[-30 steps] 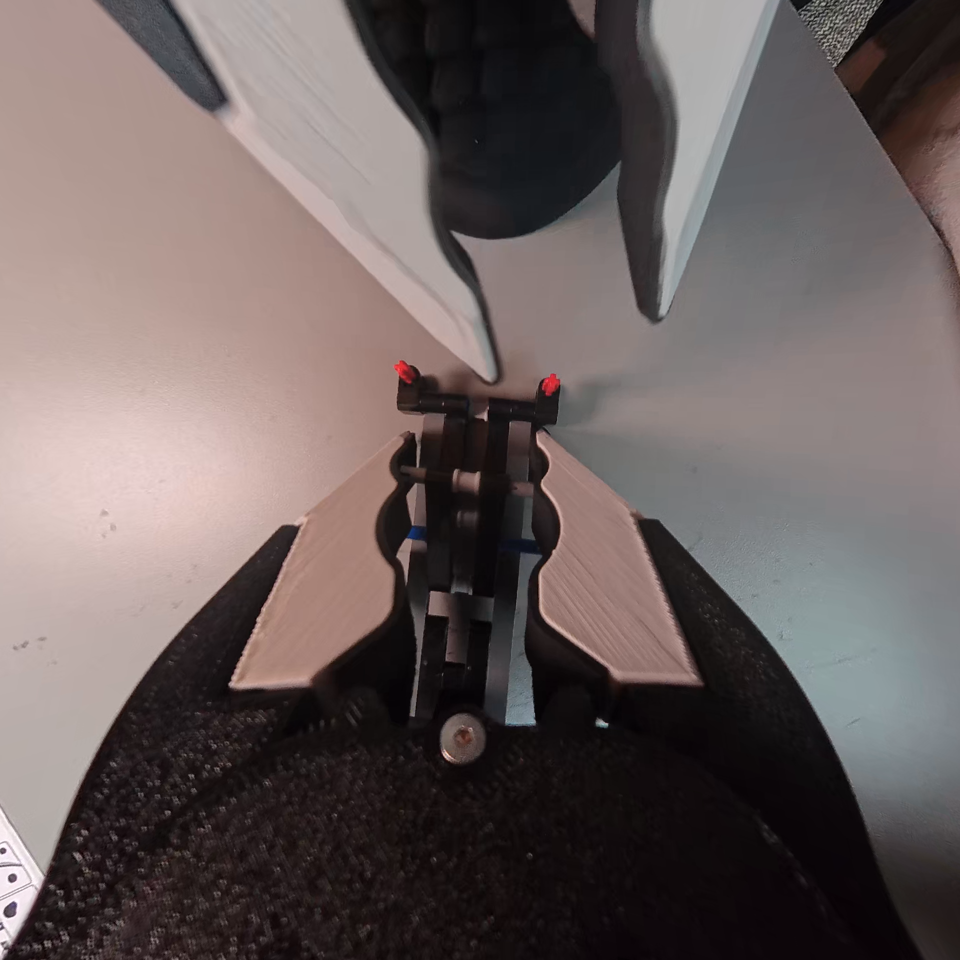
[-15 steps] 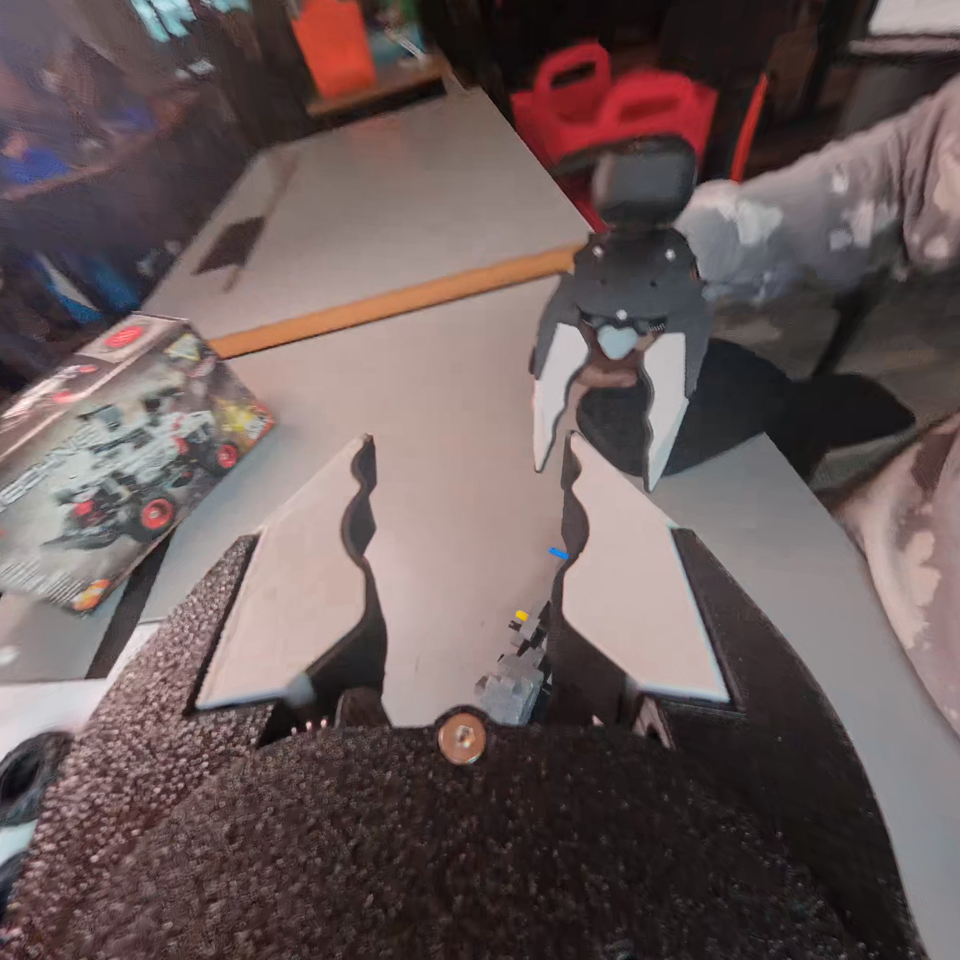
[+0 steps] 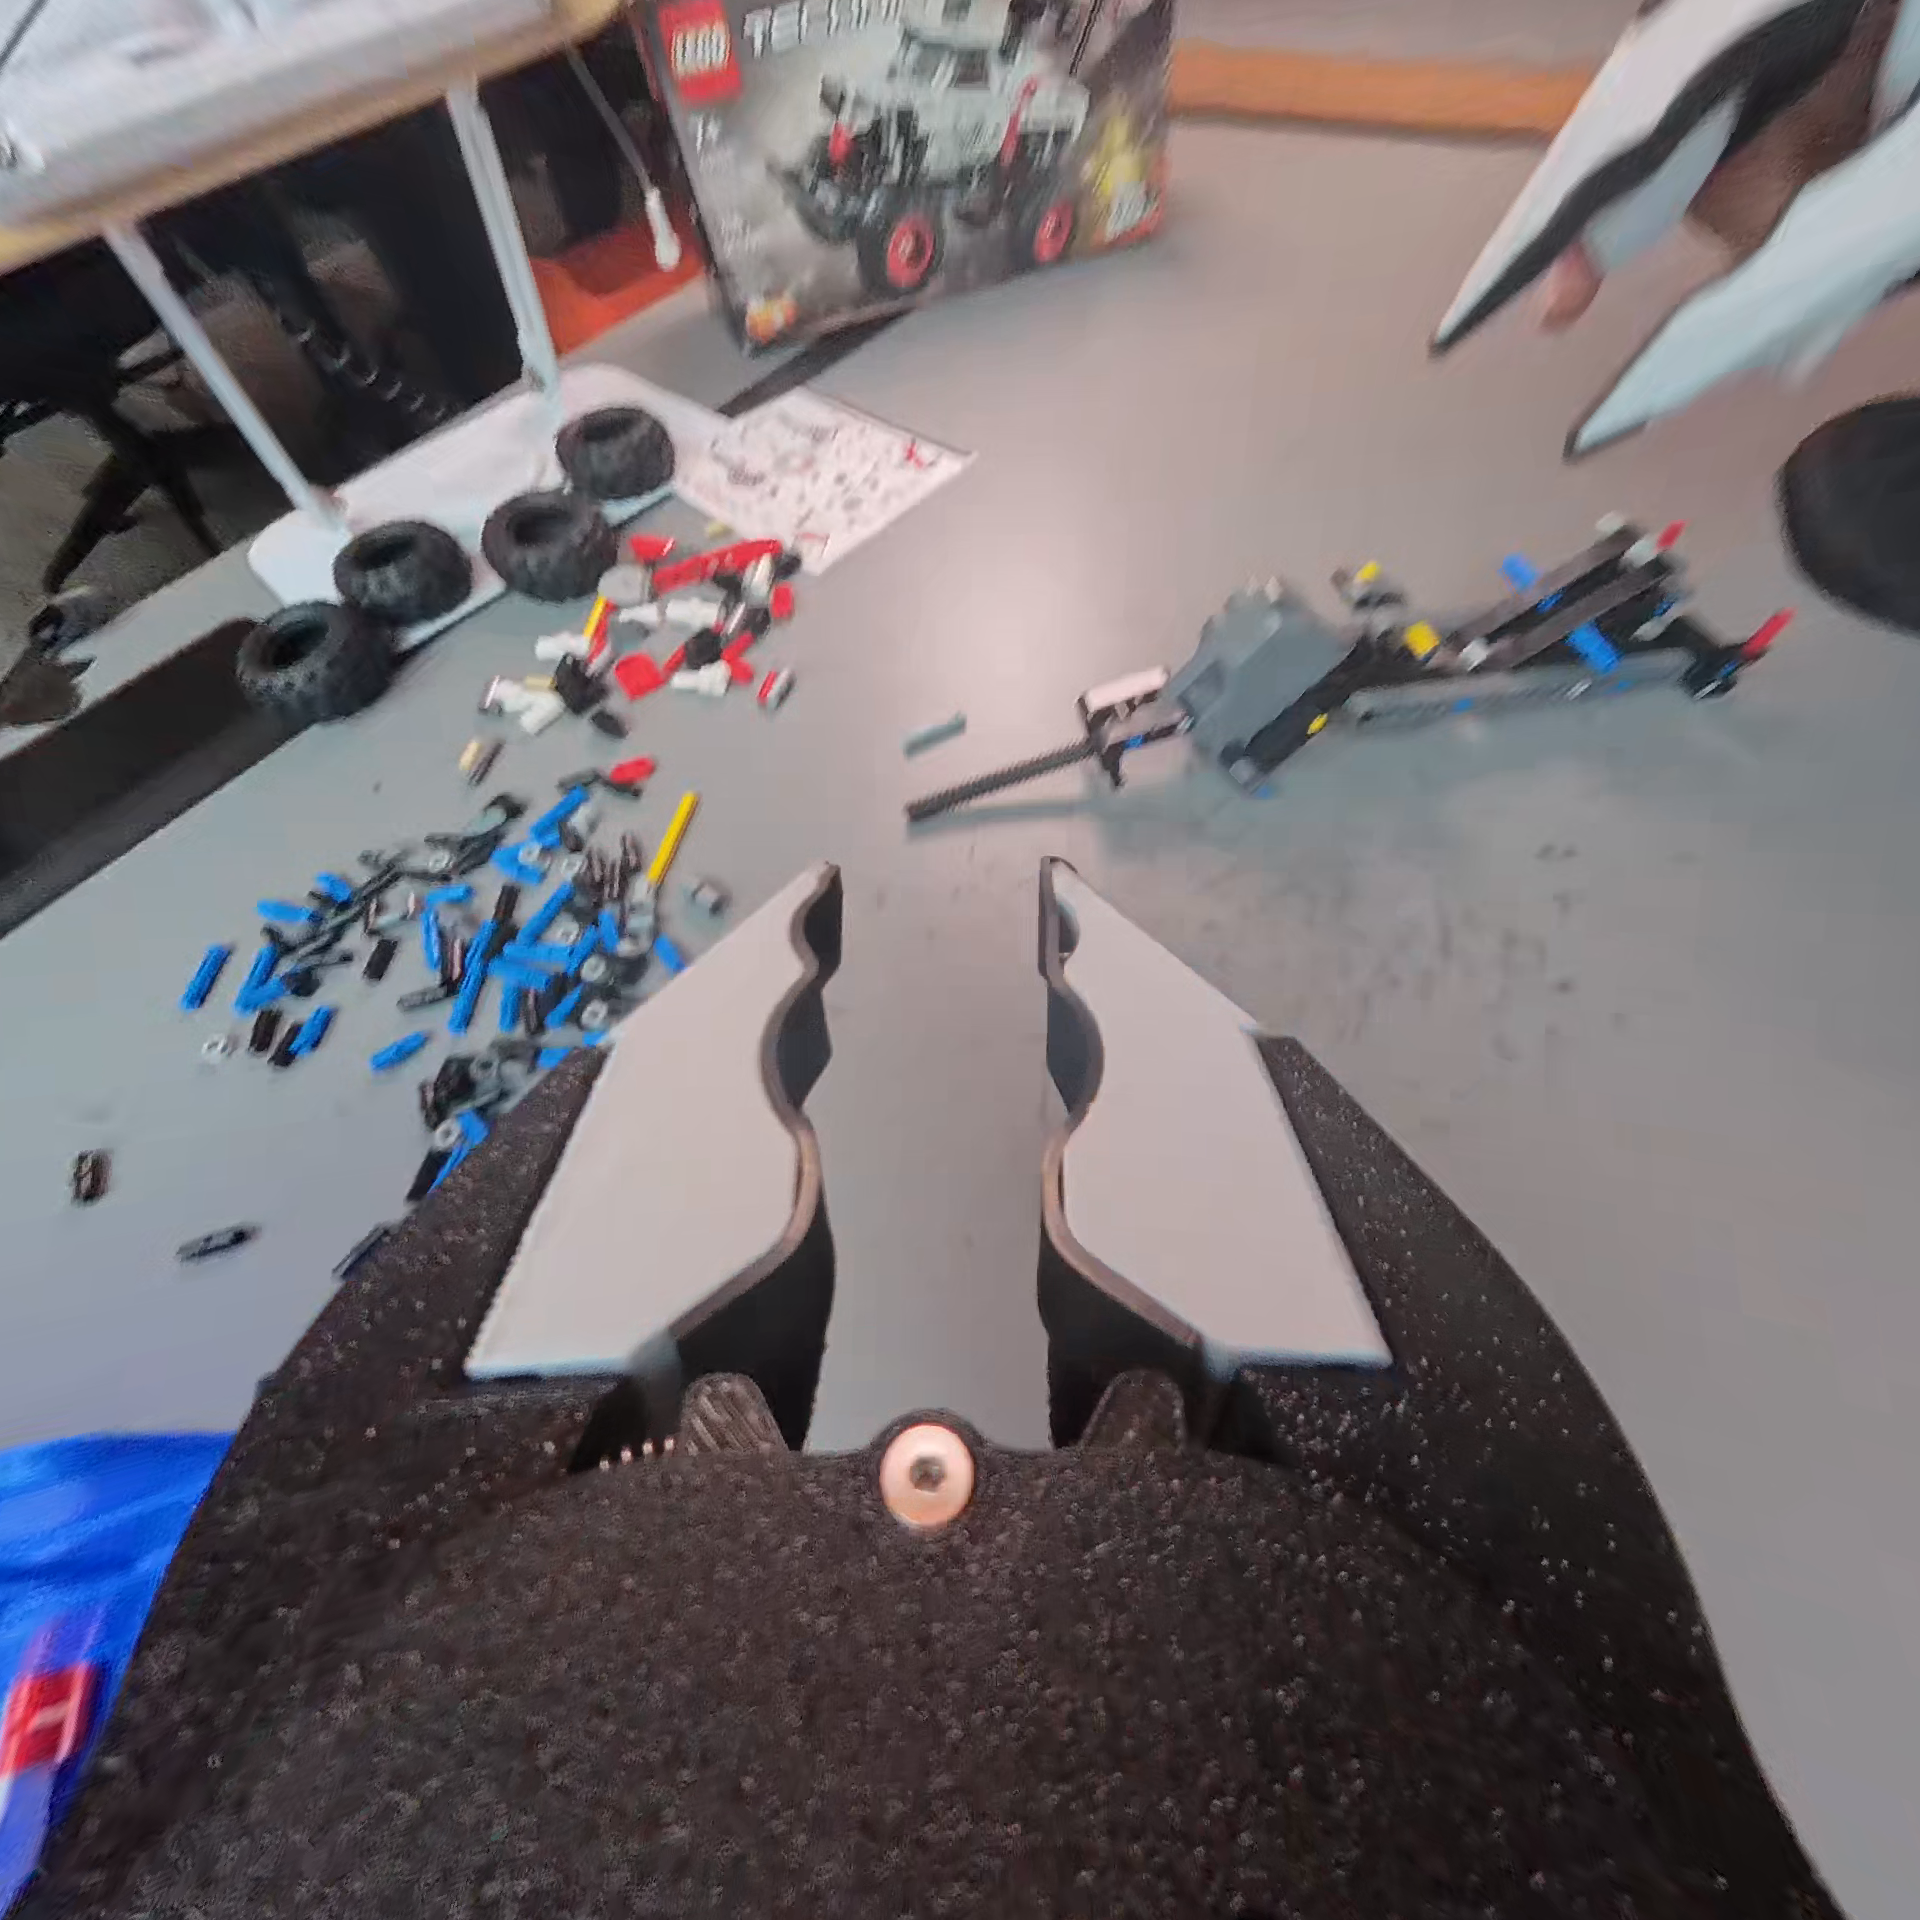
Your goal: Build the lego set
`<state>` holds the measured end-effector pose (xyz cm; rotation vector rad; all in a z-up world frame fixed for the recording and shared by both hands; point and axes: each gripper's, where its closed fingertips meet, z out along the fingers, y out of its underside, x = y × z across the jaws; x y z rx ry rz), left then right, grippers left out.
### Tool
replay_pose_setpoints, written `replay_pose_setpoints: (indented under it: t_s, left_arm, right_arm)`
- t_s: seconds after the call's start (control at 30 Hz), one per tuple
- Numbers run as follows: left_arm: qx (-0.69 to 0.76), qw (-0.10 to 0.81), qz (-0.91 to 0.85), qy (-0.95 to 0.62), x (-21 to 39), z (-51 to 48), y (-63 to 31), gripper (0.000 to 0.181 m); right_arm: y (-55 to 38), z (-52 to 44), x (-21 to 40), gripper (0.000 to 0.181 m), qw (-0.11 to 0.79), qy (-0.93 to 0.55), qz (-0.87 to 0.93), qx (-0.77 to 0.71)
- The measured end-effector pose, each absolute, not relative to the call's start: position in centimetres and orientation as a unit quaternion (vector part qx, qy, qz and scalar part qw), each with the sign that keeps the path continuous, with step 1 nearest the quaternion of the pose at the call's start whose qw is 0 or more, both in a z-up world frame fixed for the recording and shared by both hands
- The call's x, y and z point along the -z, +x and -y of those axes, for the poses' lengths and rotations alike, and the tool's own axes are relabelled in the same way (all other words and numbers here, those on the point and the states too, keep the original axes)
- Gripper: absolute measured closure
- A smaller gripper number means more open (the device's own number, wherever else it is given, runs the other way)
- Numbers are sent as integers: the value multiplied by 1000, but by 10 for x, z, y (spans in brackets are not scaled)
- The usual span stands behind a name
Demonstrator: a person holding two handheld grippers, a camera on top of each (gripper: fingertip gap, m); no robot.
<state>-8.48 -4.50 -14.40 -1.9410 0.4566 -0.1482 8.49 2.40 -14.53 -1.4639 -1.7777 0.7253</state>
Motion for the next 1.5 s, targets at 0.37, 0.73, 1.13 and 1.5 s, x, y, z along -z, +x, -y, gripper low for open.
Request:
replay_pose_setpoints:
  t_s: [0.37, 0.73, 1.13, 1.5]
  left_arm:
    - [-33, 421, -129, -897, 220, 55, -140, 146]
    - [-55, 375, -146, -914, 237, 40, -151, 175]
    - [-116, 456, -115, -875, 204, -9, -163, 135]
    - [151, 459, -198, -853, 191, 17, -30, 133]
  right_arm:
    - [-63, -79, 226, 154, 247, -571, 747, -234]
    - [-120, -145, 209, 178, 334, -559, 729, -211]
    - [-40, -106, 166, 139, 325, -571, 688, -309]
    - [110, -13, 204, 107, 156, -570, 747, -304]
